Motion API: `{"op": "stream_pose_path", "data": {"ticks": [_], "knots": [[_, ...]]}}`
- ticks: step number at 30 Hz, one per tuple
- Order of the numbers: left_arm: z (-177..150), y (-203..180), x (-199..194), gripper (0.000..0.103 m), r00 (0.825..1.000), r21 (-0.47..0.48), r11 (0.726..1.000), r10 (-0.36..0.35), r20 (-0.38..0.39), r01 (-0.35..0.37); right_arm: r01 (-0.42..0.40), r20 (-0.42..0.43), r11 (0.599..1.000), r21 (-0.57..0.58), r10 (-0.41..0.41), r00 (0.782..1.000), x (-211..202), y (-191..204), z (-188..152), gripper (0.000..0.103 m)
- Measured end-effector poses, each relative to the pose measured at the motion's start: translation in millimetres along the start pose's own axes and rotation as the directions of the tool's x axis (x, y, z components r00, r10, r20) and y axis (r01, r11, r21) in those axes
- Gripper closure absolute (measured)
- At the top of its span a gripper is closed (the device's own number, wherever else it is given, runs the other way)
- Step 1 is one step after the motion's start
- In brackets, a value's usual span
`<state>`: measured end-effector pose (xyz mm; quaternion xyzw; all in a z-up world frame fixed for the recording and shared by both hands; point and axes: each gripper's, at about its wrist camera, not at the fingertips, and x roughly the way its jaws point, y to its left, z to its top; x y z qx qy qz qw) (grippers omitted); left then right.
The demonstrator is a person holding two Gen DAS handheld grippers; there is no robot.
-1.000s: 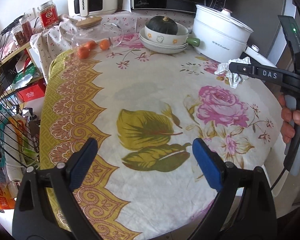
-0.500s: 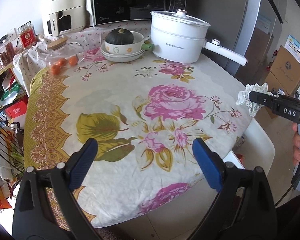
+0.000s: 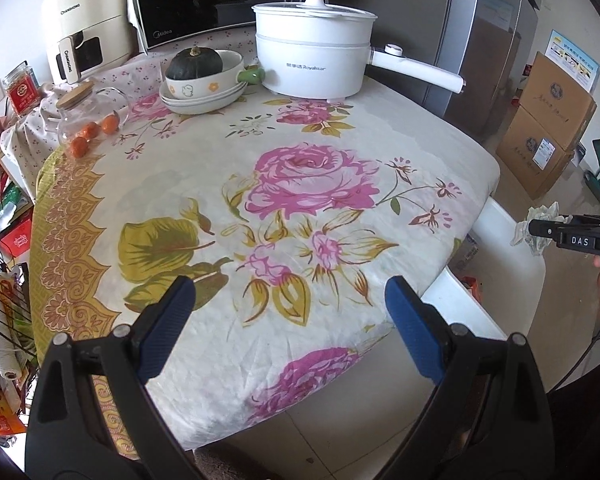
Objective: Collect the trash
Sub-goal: 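Carry the tissue with the right tool over the white bin, then open the right tool to drop the tissue into the bin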
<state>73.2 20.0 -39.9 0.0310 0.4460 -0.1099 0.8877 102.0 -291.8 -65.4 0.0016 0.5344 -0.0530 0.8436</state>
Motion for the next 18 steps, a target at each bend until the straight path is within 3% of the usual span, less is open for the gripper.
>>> {"op": "stream_pose_path", "data": {"ticks": [2,7,18], "knots": [[0.2,-2.7,-0.2,0.008,1.000,0.004,1.000,-0.008,-0.001,0.008,0.026,-0.002,1.000,0.004,-0.026,1.000,2.3,-5.5,-2.0,0.049],[0.4,-9.9,-2.2,0.008,1.000,0.021,1.000,-0.012,0.004,0.012,0.034,0.008,0.999,0.040,-0.034,0.999,-1.2,-13.8,-2.8,0.021],[-0.4,-25.3,-17.8,0.001,0.998,0.078,0.996,0.042,0.053,-0.046,-0.015,0.079,0.999,0.029,0.013,0.997,-34.1,4.8,-9.4,0.015]]}}
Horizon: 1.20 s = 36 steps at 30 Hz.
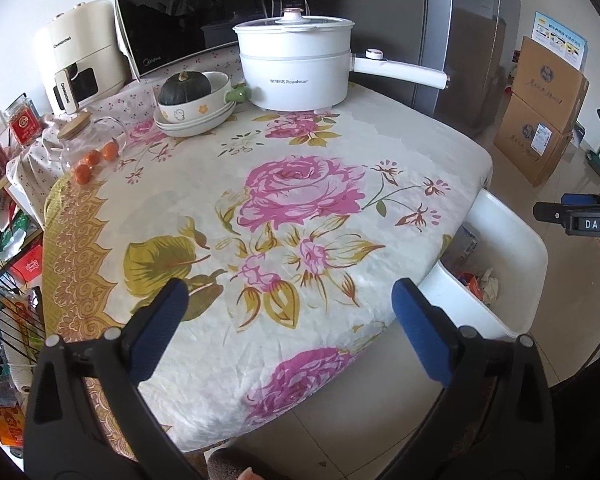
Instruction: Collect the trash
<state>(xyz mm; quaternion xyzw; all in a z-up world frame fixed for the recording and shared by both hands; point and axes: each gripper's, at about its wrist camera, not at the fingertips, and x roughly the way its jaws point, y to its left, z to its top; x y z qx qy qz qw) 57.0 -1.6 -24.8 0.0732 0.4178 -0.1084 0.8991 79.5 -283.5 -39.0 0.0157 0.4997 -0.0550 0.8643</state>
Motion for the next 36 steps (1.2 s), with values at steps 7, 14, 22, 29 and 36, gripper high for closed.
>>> {"op": "stream_pose_path", "data": {"ticks": [7,14,22,29,36], "knots": [[-5.7,-15.6,-27.5,0.001,0.999,-0.020,1.000,-0.011,0.037,0.011,0.041,0.117,0.997,-0.058,-0.034,0.993,-50.8,27.0,-30.2,0.000],[-20.0,-33.9,-61.7,0.001,0.995,-0.028,1.000,0.012,0.098,-0.010,0.112,0.237,0.994,-0.004,-0.108,0.965,-97.6,24.5,-74.6,0.000],[-29.0,-47.2,-88.6,0.001,0.981,-0.029,0.999,0.026,0.190,-0.021,0.159,0.377,0.987,-0.011,-0.144,0.915,-141.5,27.9,-107.2,0.000],[-30.9,-53.5,-92.3,0.001,0.972,-0.025,1.000,0.018,0.233,-0.013,0.170,0.402,0.985,0.002,-0.156,0.902,-143.1,24.9,-103.6,0.000],[-31.6,-53.0,-93.2,0.001,0.972,-0.025,1.000,0.018,0.233,-0.012,0.161,0.395,0.987,-0.009,-0.144,0.907,-139.9,27.0,-105.6,0.000]]}}
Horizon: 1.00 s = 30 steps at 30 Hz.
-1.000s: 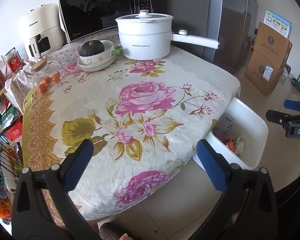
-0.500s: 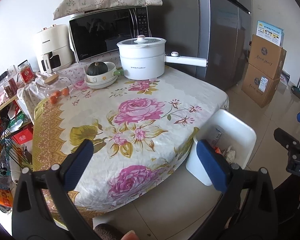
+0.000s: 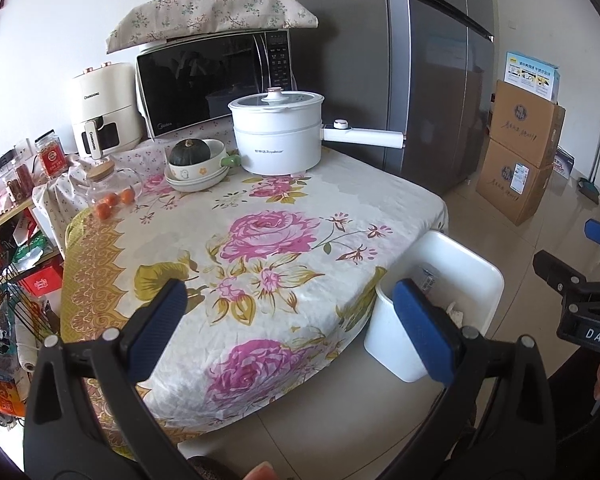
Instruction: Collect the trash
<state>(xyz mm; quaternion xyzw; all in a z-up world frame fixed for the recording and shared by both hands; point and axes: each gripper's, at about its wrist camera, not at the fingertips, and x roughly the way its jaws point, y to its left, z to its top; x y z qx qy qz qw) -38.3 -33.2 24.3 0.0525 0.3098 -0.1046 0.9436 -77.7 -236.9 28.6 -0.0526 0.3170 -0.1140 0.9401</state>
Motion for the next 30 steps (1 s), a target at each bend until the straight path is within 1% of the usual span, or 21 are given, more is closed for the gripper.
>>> {"op": "stream_pose_path", "data": {"ticks": [18,30], "knots": [[-0.6,-1.2,-0.7,0.001,1.000,0.002,1.000,0.002,-0.003,-0.002,-0.010,-0.006,1.000,-0.006,0.010,1.000,0.5,1.9,0.6,0.000],[-3.8,-2.1,3.4,0.001,1.000,0.008,1.000,-0.008,-0.023,0.008,-0.013,-0.014,1.000,-0.005,0.013,1.000,2.4,2.4,-0.7,0.000]]}}
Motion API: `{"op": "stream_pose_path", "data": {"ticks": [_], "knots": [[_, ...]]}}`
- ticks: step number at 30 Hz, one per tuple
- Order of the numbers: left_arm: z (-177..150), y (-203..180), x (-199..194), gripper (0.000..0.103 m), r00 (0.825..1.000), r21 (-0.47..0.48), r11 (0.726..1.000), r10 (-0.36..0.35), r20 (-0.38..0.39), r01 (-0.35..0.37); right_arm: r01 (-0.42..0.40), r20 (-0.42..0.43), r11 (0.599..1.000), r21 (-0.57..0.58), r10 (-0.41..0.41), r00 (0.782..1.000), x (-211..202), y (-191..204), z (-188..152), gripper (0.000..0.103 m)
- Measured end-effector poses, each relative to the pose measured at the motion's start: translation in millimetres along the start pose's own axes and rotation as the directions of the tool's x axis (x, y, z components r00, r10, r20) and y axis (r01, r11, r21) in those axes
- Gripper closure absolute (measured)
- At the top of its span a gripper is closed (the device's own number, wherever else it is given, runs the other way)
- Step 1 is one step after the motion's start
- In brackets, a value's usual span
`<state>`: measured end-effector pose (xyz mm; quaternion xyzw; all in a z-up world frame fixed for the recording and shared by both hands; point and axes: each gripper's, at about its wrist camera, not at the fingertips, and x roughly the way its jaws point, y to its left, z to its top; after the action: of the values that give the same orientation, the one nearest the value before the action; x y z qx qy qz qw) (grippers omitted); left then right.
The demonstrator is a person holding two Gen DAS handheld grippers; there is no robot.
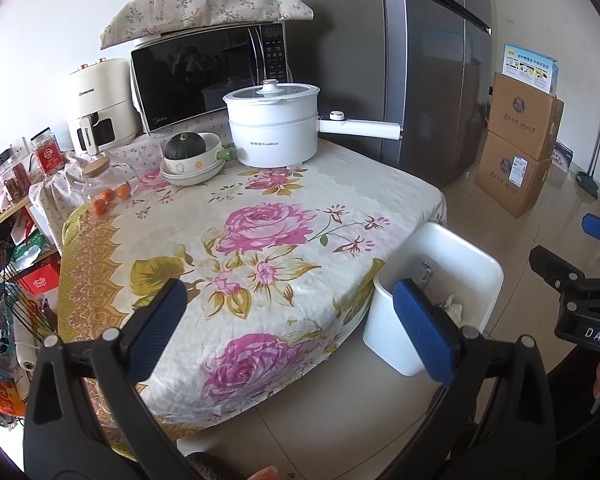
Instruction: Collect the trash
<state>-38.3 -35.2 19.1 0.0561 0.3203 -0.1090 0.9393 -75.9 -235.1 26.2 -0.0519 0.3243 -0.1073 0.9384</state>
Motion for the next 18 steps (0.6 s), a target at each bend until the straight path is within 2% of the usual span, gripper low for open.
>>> {"op": "stream_pose_path", "data": {"ticks": [18], "knots": [[-0.5,0.3,-0.3,0.001,1.000,0.002,1.000,-0.020,-0.006,0.020,-0.005,-0.004,1.000,-0.001,0.005,1.000,0.3,-3.7,2.7,0.000]]}}
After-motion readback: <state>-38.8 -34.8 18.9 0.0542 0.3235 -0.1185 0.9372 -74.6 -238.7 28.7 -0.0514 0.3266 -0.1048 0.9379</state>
